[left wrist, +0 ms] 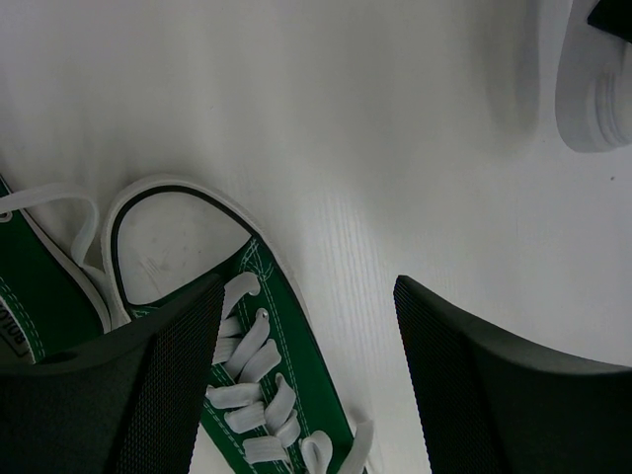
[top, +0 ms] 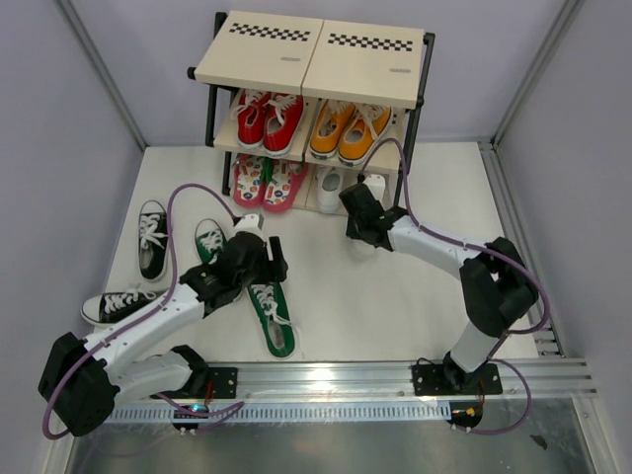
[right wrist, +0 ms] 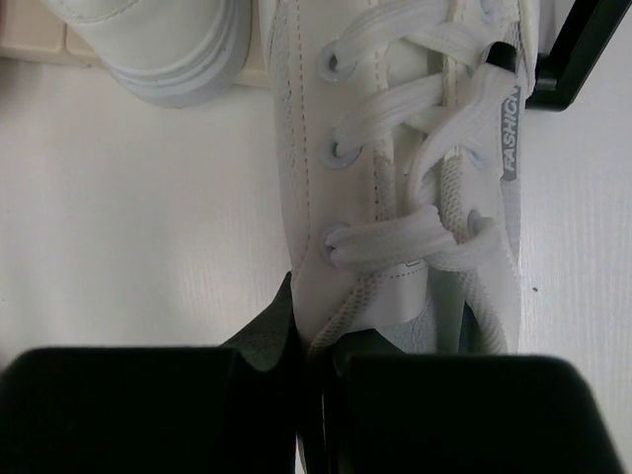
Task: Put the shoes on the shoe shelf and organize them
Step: Place the shoe at the shoe shelf.
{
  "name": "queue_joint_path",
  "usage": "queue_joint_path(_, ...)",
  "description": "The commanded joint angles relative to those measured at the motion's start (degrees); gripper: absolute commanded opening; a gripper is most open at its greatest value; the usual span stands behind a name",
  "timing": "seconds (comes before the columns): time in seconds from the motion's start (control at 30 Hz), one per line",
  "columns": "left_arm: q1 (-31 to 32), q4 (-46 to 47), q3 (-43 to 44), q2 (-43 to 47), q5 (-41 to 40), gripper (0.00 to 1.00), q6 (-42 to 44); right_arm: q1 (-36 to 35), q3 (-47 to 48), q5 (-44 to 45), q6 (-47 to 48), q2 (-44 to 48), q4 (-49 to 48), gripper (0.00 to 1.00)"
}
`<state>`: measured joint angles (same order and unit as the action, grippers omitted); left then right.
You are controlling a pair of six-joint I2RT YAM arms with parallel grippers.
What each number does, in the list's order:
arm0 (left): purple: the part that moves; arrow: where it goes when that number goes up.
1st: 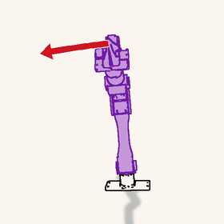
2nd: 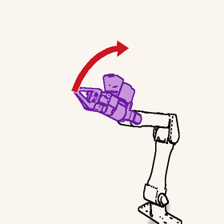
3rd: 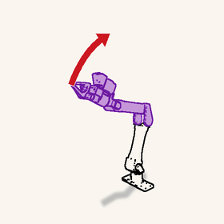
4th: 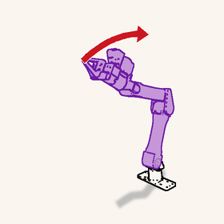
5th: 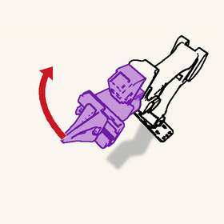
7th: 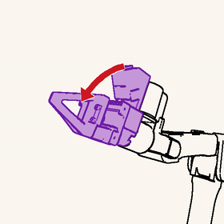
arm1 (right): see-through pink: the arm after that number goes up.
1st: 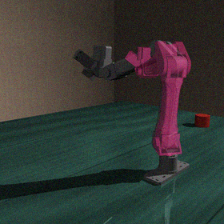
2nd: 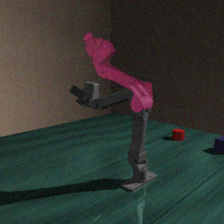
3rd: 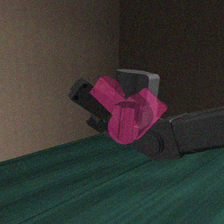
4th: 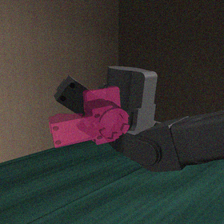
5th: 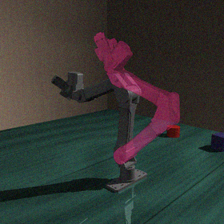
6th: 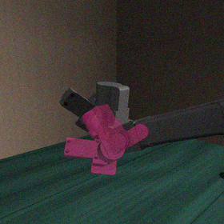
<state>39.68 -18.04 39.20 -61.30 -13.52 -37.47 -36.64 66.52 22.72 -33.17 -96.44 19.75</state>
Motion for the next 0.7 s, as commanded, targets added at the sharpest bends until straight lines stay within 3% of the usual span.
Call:
queue_joint_path(0.0, 0.1, 0.7, -0.2, 0.8, -1.2, 0.73, -0.2, 0.1, 4.8, 5.9, -1.5, -0.8, -4.3, 0.03)
queue_joint_path(0.67, 0.0, 0.6, -1.2, 0.9, -2.1, 0.73, 0.2, 2.3, 13.0, 3.1, 7.3, -10.9, -8.0, 0.03)
